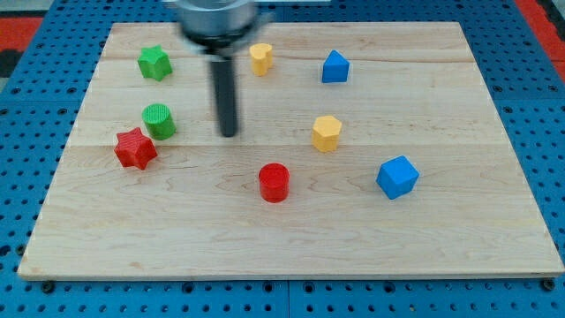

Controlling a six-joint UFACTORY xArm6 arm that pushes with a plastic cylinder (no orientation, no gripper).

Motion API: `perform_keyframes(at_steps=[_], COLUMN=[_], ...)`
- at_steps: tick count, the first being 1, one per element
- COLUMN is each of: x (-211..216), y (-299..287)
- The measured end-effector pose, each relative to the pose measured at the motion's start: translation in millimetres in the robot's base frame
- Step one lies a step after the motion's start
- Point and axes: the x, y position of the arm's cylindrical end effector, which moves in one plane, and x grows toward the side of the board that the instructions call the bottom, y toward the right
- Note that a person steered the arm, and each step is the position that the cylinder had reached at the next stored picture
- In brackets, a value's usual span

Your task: Move the red star and green circle in opposite directions

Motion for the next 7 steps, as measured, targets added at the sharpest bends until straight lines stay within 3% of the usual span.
perform_keyframes(at_steps=[2,3,4,6,7], x=[42,41,32,-4,-12], y=[-53,-89,-66,-113,-83])
